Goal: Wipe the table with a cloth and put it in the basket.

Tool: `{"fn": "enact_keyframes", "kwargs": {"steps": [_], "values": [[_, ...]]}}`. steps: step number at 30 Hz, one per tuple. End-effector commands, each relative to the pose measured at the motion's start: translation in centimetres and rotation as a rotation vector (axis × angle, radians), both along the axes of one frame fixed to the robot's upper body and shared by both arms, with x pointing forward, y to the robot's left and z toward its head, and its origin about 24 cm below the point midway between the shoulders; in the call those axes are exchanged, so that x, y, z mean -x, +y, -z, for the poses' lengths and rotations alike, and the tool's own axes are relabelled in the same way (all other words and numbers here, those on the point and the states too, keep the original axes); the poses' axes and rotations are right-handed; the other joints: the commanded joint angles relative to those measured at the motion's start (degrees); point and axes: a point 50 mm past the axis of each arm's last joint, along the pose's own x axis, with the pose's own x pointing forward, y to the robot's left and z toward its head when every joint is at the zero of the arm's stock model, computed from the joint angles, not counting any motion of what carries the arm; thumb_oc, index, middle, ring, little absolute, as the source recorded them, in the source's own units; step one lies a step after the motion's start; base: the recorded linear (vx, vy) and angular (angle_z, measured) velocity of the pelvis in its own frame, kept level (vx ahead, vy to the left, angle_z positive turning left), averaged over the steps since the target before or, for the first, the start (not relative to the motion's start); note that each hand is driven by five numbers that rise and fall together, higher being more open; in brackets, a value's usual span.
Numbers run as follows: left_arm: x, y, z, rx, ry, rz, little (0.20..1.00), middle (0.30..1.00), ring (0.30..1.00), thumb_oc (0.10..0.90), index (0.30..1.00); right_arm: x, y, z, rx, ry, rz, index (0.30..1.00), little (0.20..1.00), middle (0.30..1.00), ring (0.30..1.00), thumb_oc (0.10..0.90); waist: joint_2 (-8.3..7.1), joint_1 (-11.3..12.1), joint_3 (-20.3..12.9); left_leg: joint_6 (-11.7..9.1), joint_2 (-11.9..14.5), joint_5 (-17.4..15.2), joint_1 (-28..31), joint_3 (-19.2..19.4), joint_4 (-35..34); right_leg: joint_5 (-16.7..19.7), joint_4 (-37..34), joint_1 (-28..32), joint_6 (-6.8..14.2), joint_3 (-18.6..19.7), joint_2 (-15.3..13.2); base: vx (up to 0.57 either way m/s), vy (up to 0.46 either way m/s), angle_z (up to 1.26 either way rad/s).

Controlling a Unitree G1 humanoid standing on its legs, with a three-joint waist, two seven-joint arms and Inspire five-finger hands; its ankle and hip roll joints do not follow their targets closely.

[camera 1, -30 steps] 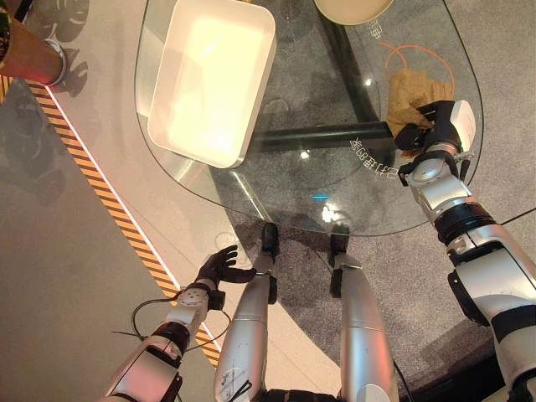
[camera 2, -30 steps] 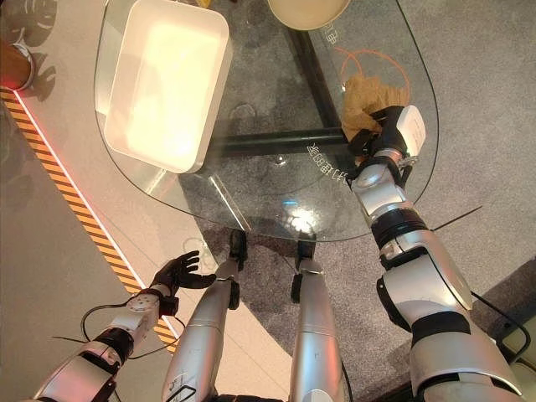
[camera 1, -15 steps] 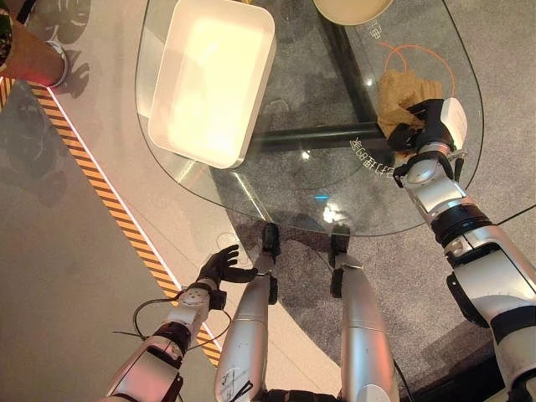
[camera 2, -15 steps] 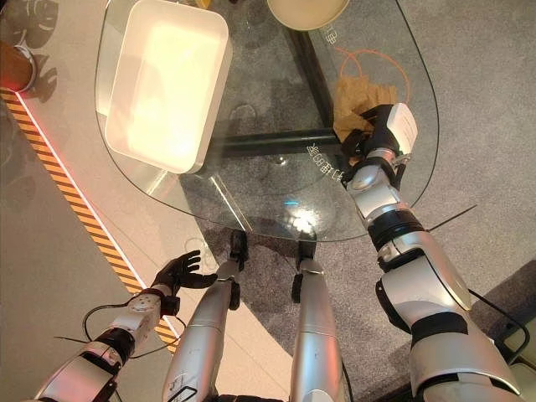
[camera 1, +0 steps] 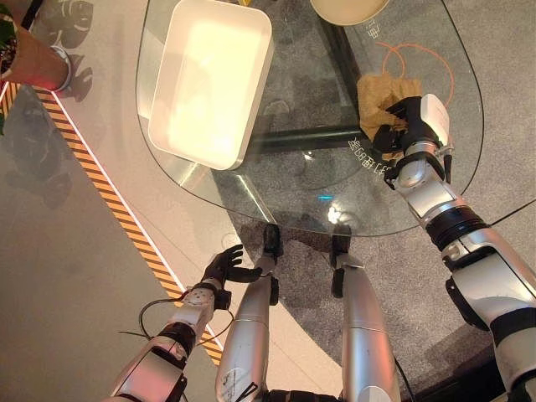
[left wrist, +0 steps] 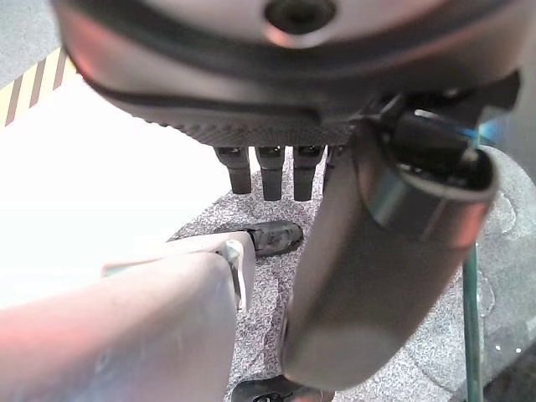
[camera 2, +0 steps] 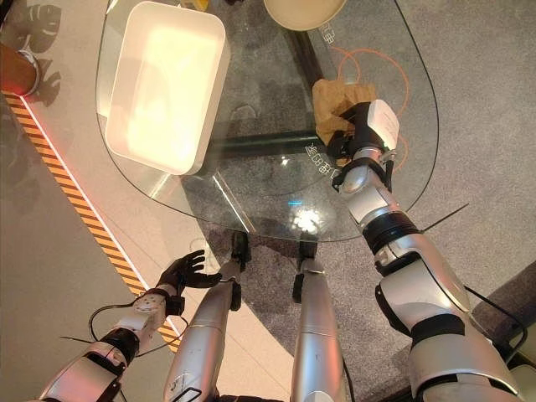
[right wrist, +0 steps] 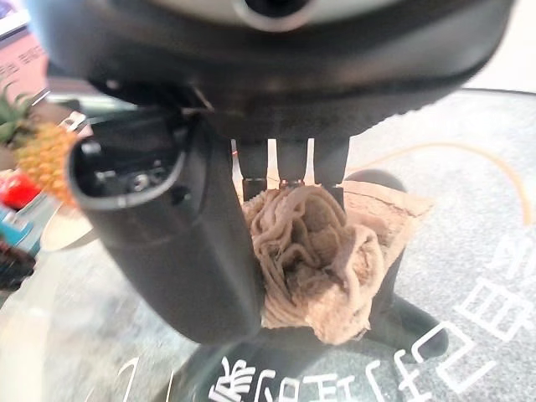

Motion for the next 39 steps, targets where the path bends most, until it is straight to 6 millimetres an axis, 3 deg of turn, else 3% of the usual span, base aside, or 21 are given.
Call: {"fn": "enact_keyframes", "kwargs": {"steps": [1,39], "values": [[1.3,0.3,1.1,-0.024,0.042,-0.014,0.900,0.900,0.900,0.800,0.900,1.0,12.6,1.8,0.000,0.074,-0.521,0.300,0.200,0.300,0.300,0.100,0.60,1.2,-0.1,4.1,-5.8,-2.0,-2.0,4.6,4.0,0.1,-3.7,2.6,-0.2,-4.9,1.2,0.00,0.000,0.00],[1.0,0.4,0.8,-0.040,0.033,0.001,0.900,0.900,0.900,0.800,0.900,3.6,17.4,2.1,0.248,0.093,-0.831,0.300,0.200,0.300,0.300,0.100,0.11,1.3,-0.1,4.2,-6.2,-1.5,-2.1,4.0,3.6,0.6,-4.4,2.6,0.1,-5.3,0.7,0.00,0.000,0.00]]}}
